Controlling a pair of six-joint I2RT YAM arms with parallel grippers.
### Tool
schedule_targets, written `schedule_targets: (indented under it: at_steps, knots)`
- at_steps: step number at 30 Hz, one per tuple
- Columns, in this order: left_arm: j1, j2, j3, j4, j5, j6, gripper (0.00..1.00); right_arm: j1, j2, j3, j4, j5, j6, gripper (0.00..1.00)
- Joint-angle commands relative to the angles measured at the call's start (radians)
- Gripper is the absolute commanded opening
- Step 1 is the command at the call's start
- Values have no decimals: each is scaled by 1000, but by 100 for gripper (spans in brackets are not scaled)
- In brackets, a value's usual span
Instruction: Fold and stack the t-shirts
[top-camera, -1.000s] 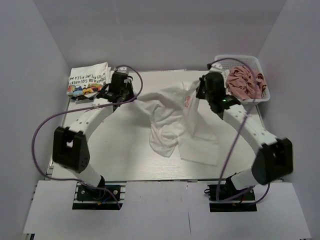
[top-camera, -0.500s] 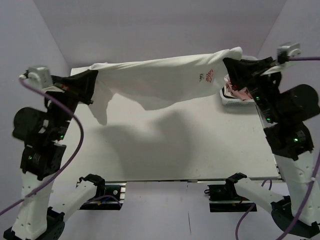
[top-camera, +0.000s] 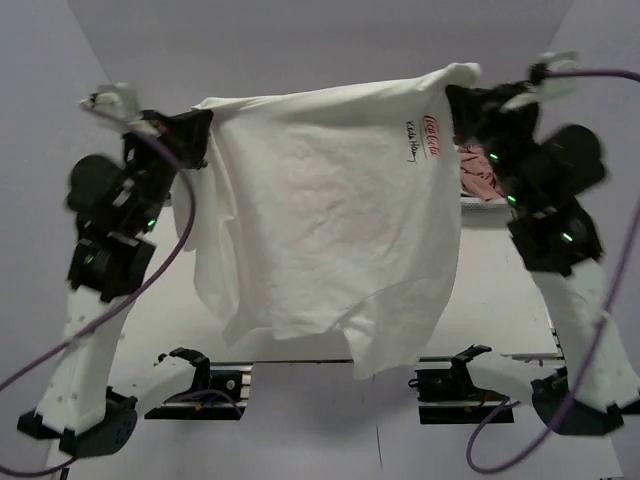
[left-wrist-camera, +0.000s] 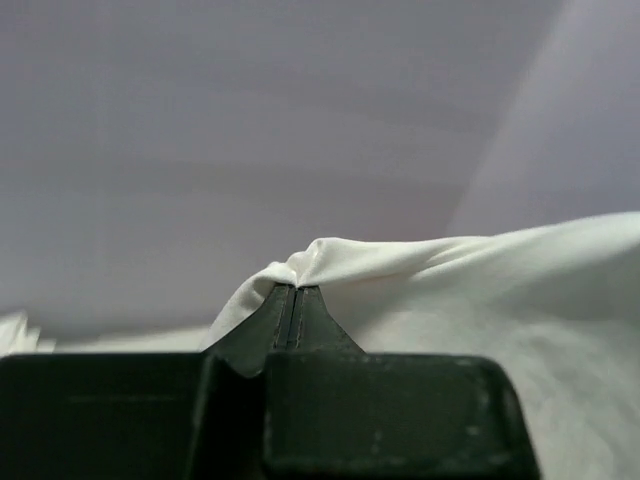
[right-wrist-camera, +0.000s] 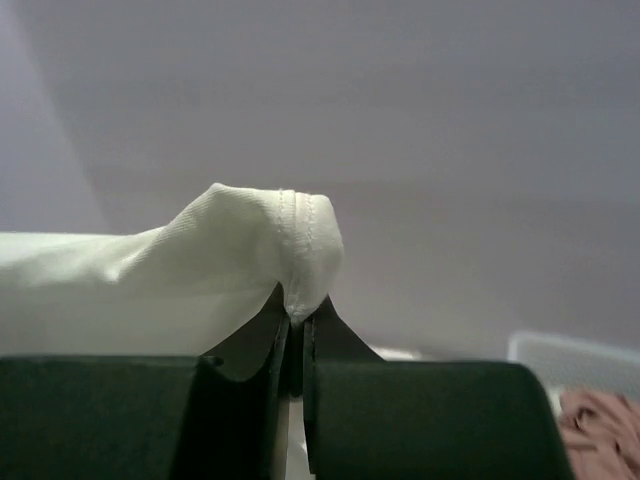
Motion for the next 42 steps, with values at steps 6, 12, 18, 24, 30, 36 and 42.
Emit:
schedule_targets:
  at_steps: [6,12,18,24,30,36,42]
  knots:
    - [74,656,-114,-133,-421,-199,66,-153,486,-321,179,248,49,0]
    - [96,956,126,-370,-442,-231,100,-198,872,-67,-64,154,105,90]
    - [76,822,-89,-310,-341,-231,100,-177,744,-291,54,56,120,90]
    - [76,642,-342,-362,-351,-366,100,-161,529,-569,169,4,180,90]
    - [127,450,-537,-408,-402,-503,100,-98,374,-758,132,38,233,90]
    - [200,473,-666,-399,-356,-586,100,-40,216,-859,85,112,292,90]
    - [233,482,-747,-281,-286,-575,91,0,159,-927,46,180,322,90]
